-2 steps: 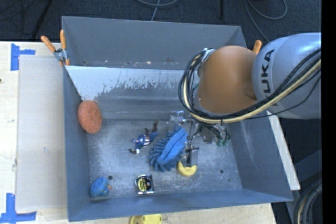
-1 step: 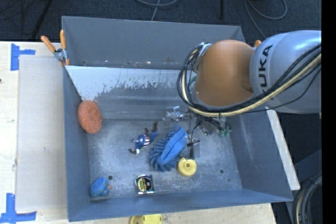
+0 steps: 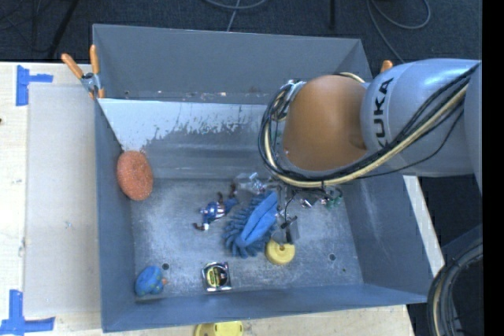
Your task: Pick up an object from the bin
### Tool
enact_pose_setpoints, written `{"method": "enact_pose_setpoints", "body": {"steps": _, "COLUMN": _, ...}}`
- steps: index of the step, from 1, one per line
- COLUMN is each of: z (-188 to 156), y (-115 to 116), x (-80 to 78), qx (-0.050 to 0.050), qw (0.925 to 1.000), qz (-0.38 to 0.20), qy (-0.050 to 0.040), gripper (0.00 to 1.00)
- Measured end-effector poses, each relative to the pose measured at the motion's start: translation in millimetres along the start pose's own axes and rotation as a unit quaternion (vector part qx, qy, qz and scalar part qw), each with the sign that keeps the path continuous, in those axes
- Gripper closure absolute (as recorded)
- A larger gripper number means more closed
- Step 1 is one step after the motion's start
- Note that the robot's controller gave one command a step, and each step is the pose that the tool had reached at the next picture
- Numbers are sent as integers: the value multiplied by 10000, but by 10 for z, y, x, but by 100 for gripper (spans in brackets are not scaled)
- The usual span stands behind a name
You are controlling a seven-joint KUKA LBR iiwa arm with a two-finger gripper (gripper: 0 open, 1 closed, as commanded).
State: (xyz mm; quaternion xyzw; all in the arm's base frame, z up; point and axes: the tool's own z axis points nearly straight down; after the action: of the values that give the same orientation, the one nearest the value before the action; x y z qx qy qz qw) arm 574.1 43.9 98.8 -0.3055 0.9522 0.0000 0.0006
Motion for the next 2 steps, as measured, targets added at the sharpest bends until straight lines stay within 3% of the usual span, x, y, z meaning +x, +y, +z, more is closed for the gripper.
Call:
{"method": "enact_pose_setpoints", "body": {"steps": 1, "z": 271, "y": -11, "x": -97, "qx": -3, "qw": 9997, "qz": -239, "qy": -5, "gripper": 100}}
{"method": "enact_pose_setpoints", "body": {"steps": 2, "z": 271, "y": -12, "x": -96, "qx": -3, "qw": 9997, "qz": -238, "qy": -5, "gripper": 100}}
